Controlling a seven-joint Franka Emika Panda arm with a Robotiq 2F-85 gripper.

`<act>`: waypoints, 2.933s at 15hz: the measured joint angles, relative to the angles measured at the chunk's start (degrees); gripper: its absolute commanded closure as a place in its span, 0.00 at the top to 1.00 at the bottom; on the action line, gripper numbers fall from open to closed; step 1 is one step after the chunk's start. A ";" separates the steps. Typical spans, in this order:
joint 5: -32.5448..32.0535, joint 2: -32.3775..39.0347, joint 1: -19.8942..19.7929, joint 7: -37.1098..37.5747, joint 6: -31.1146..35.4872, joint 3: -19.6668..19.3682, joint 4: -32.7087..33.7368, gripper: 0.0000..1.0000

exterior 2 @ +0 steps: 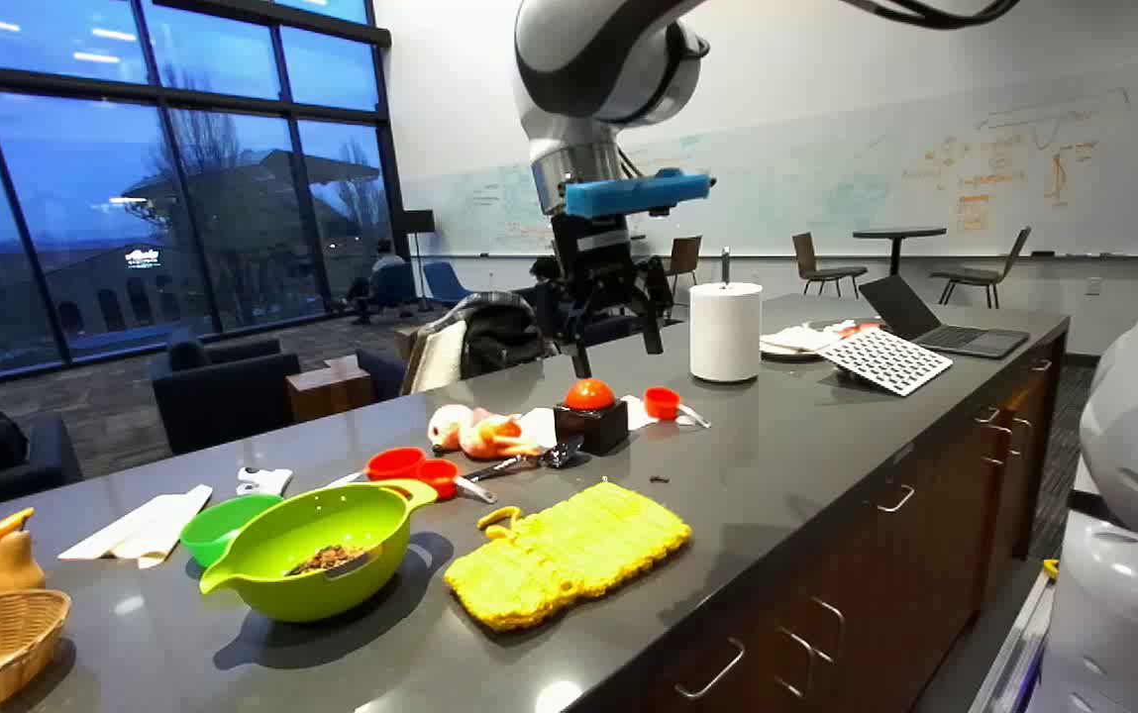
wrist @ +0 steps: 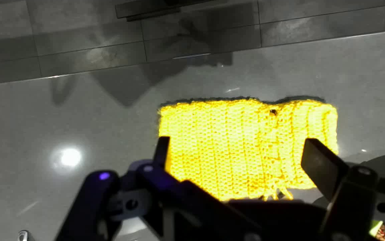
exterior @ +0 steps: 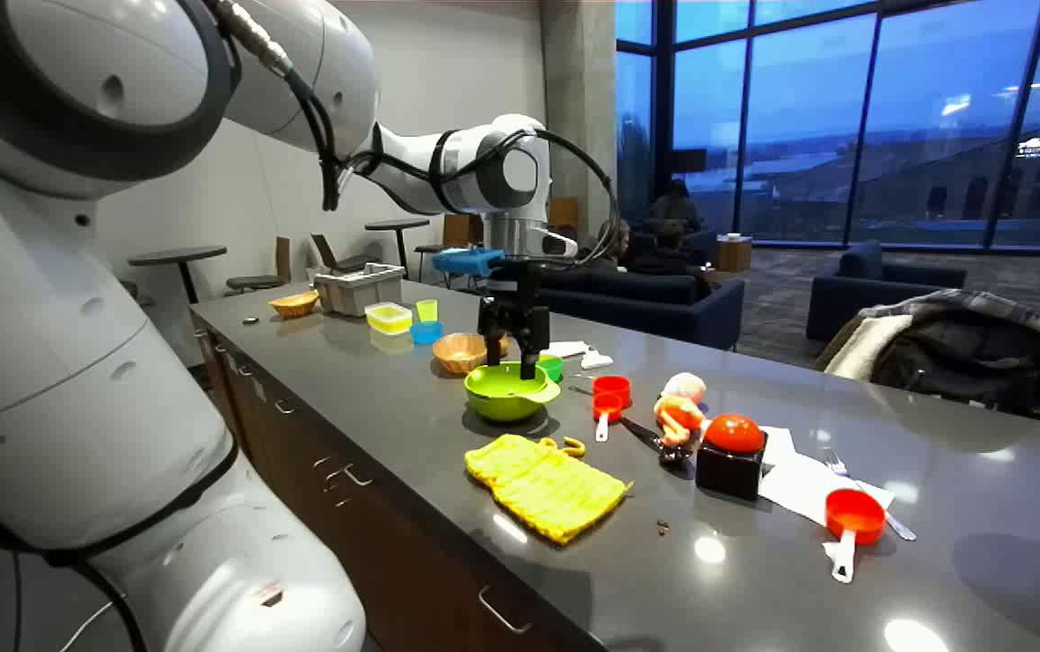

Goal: Fold the yellow object, then move it to the right

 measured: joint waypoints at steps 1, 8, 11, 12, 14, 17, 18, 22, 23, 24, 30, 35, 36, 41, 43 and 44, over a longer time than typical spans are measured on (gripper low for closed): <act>0.00 -0.01 0.00 0.00 0.04 0.00 0.02 1.00; 0.00 0.07 0.09 0.00 0.07 0.00 0.04 1.00; 0.00 1.49 1.22 0.05 1.06 0.08 -0.07 1.00; 0.00 2.41 1.73 0.08 1.80 0.20 -0.19 1.00; 0.00 4.79 2.74 0.48 3.60 0.53 -0.59 1.00; 0.00 8.87 4.03 1.91 7.17 0.85 -1.35 1.00; 0.11 10.22 4.41 2.47 8.58 0.90 -1.58 1.00; 1.93 15.81 5.92 3.23 13.55 0.94 -1.72 1.00; 1.95 16.70 6.11 3.23 13.96 0.96 -1.62 1.00; 1.95 17.23 6.22 3.23 14.10 0.96 -1.46 1.00; 1.70 17.61 6.37 3.19 14.12 0.94 -1.09 1.00; 1.19 22.43 8.12 3.22 16.25 0.95 1.82 1.00; 1.20 23.85 8.48 3.22 16.87 0.93 2.71 1.00; 1.25 31.33 10.02 3.15 19.90 0.75 7.41 1.00; 1.31 34.20 10.71 2.96 20.99 0.72 9.33 1.00; 1.33 35.48 11.10 2.89 21.52 0.72 10.21 1.00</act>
